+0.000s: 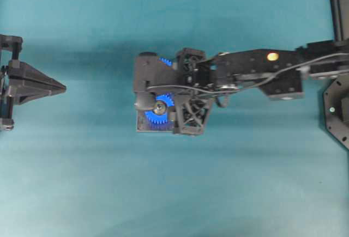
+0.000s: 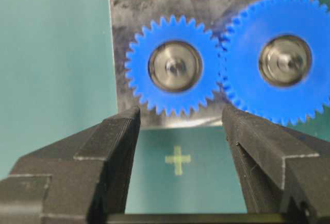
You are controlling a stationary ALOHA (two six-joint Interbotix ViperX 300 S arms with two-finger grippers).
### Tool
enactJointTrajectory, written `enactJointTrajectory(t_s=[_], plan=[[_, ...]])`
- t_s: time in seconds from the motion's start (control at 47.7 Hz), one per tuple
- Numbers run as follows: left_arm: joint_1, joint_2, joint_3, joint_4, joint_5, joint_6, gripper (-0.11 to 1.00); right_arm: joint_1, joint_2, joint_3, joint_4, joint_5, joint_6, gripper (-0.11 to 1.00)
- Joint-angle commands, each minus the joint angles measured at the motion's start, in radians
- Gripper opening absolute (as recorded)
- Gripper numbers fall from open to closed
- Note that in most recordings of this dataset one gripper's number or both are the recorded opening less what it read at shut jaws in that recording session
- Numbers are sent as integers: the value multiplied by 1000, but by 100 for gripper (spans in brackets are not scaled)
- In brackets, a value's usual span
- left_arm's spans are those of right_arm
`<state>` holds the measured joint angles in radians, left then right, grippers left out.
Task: Insert the washer onto the shaft.
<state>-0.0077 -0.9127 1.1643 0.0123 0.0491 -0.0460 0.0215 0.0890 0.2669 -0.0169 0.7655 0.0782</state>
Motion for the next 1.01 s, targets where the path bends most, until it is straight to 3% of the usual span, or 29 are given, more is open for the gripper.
enactJointTrajectory(t_s=[0.0,0.985], plan=[[-2,2,-17,3,-12,-3,-1,0,-60,17,2,-32,11,66],[-6,-2,-23,3,-21,5,-1,-14,-262,279,0,-298,9,66]])
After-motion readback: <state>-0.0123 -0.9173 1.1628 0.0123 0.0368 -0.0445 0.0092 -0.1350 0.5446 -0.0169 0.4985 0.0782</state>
